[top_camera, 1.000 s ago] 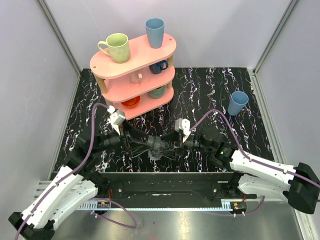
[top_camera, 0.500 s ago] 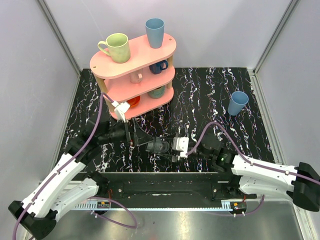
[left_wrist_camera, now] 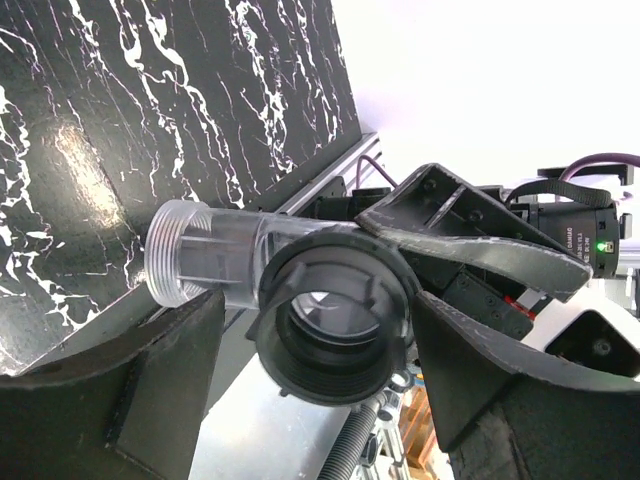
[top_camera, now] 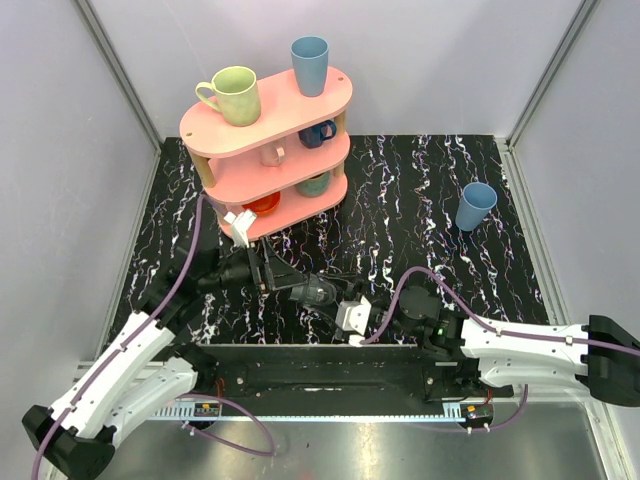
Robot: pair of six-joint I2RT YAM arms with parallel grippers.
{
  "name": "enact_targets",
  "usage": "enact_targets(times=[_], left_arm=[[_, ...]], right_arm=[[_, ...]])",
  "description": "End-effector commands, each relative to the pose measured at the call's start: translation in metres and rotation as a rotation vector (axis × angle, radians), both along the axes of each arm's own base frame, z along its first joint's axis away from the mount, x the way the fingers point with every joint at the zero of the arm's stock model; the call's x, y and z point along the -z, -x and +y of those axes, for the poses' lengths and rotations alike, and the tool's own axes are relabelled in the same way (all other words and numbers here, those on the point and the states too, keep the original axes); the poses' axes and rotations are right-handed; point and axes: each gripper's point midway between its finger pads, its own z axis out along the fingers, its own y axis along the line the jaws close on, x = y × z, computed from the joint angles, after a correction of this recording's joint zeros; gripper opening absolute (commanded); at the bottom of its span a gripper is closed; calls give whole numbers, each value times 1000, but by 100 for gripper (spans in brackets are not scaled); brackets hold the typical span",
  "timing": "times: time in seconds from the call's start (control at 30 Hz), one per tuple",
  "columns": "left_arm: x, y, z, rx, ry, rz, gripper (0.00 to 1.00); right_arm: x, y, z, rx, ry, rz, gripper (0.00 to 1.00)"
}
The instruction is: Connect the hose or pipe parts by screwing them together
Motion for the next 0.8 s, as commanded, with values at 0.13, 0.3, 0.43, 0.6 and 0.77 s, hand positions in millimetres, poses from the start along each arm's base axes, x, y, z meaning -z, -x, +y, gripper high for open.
enact_targets(times=[0.13, 0.3, 0.43, 0.6, 0.77], left_arm=[[-25, 5, -7, 25, 229, 27, 78], [-23, 4, -6, 24, 230, 23, 53], [-22, 3, -6, 39, 216, -44, 18], [-34, 7, -5, 116, 221, -318, 0], [-34, 14, -6, 203, 213, -500, 0]], right_arm=[[-35, -10, -2, 68, -125, -58, 0], [-32, -9, -1, 63, -128, -32, 0], [-33, -6, 2, 49, -139, 19, 0], [-43, -3, 9, 26, -173, 157, 0], [-59, 0, 15, -33, -195, 297, 0]])
